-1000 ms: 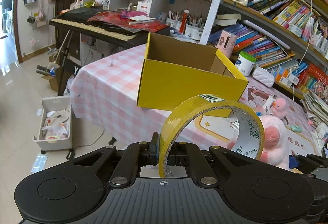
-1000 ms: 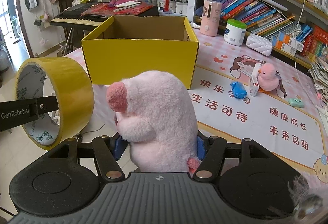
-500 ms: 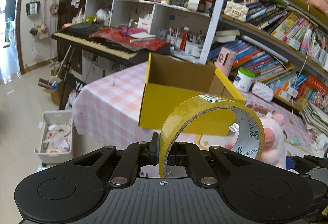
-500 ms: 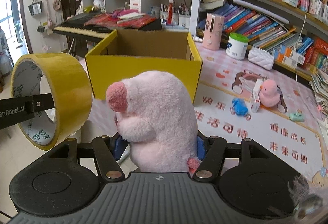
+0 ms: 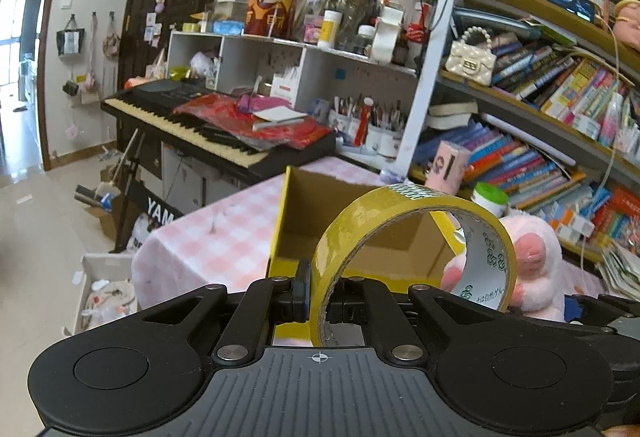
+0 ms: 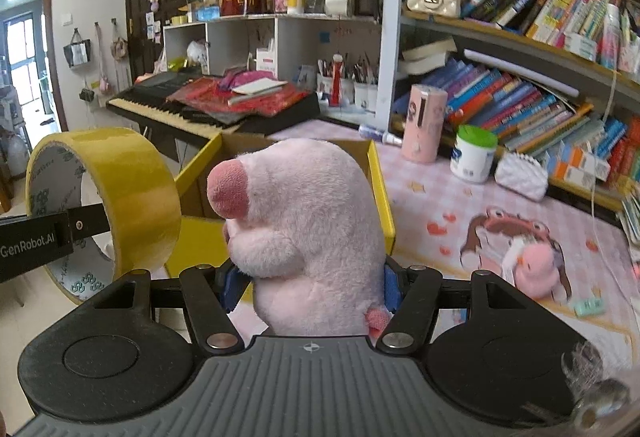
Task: Organize objects
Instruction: 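Carry the pig and tape roll over the yellow cardboard box with both tools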
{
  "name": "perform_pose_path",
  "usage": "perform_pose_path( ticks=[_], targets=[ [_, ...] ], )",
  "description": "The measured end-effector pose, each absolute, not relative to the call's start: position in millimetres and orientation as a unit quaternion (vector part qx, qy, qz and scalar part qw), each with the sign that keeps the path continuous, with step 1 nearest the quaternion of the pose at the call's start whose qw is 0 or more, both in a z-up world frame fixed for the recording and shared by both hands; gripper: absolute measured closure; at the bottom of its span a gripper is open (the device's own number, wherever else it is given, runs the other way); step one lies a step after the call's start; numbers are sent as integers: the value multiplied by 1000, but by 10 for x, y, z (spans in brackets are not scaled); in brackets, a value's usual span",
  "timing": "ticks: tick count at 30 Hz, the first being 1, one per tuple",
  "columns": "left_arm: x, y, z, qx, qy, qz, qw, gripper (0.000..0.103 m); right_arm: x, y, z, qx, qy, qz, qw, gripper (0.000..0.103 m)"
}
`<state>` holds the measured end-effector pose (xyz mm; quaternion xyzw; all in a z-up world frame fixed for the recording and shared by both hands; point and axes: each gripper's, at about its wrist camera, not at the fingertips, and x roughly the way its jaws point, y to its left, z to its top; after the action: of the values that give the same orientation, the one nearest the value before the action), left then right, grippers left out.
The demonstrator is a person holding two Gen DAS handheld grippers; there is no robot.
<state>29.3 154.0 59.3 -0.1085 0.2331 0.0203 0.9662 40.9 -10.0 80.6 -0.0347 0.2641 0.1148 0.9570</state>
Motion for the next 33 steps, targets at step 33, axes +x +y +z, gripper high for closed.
perform_pose_path(
  ticks=[33],
  targets=[
    [1600, 1156, 264, -20, 292, 113, 950, 98, 2141, -30, 258, -122, 335, 222, 908, 42]
  ],
)
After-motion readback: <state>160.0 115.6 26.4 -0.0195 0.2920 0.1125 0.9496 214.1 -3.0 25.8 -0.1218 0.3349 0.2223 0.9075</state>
